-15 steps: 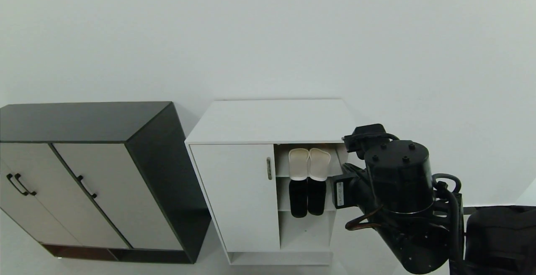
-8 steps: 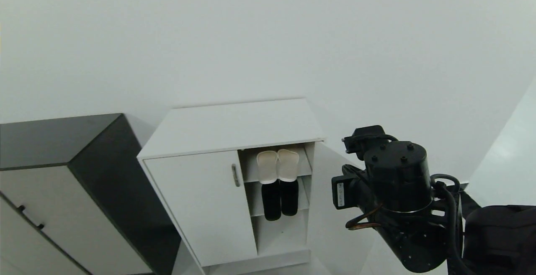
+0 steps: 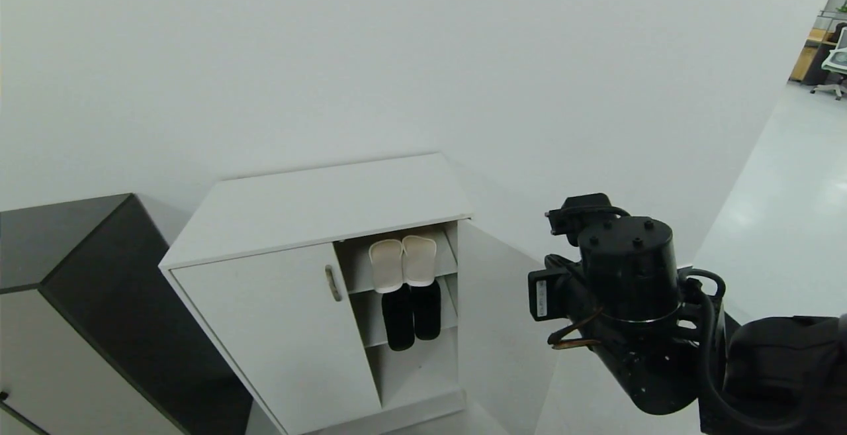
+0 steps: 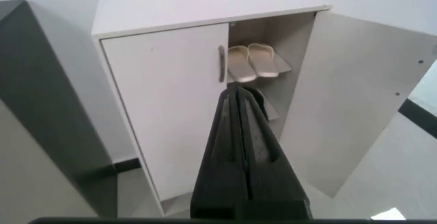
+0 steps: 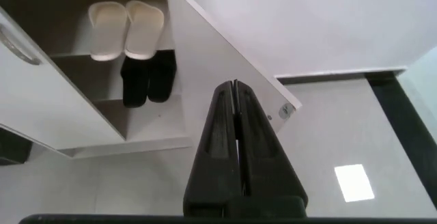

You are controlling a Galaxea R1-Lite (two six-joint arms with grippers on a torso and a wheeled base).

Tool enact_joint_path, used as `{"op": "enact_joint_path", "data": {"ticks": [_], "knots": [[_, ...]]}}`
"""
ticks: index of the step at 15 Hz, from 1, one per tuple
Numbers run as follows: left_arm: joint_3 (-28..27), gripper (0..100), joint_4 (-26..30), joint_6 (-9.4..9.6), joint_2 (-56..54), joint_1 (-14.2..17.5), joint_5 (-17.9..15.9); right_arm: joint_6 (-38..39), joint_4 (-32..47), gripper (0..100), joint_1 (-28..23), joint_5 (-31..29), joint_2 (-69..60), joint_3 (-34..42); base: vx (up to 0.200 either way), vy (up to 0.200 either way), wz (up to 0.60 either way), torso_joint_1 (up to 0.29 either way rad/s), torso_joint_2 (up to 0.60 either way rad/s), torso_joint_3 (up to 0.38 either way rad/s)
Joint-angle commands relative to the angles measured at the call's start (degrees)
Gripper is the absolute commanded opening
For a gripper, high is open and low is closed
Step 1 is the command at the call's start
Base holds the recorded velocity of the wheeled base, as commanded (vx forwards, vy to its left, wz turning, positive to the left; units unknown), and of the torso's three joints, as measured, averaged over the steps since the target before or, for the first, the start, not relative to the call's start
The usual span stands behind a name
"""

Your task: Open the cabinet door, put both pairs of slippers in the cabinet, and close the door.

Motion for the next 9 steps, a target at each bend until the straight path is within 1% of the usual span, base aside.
{"op": "enact_joint_path", "data": {"ticks": [1,3,4,5,6,9], "knots": [[0.00,0,-0.01,0.00,-0.01,-0.07,0.03,-0.03,-0.14,0,-0.94,0.68,0.71,-0.42,-0.200,0.000,0.00,0.007,0.00,0.002],[0.00,0,-0.01,0.00,-0.01,-0.07,0.03,0.50,-0.14,0,-2.53,1.47,1.24,-3.58,-0.200,0.000,0.00,-0.015,0.00,0.002],[0.00,0,-0.01,0.00,-0.01,-0.07,0.03,0.50,0.04,0,-4.72,3.05,2.29,-4.90,0.000,0.000,0.00,0.000,0.00,0.000],[0.00,0,-0.01,0.09,-0.01,-0.07,0.03,0.50,0.04,0,-5.78,3.58,2.99,-5.43,0.000,0.000,0.00,0.000,0.00,0.000],[0.00,0,-0.01,0.09,-0.01,-0.07,-0.06,0.67,-0.14,0,-10.17,5.07,6.68,-8.33,0.000,0.000,0.00,0.000,0.00,0.000],[0.00,0,-0.01,0.09,-0.01,-0.07,-0.06,1.55,-0.31,0,-16.59,11.93,12.84,-14.83,0.000,0.000,0.00,0.000,0.00,0.000]]}}
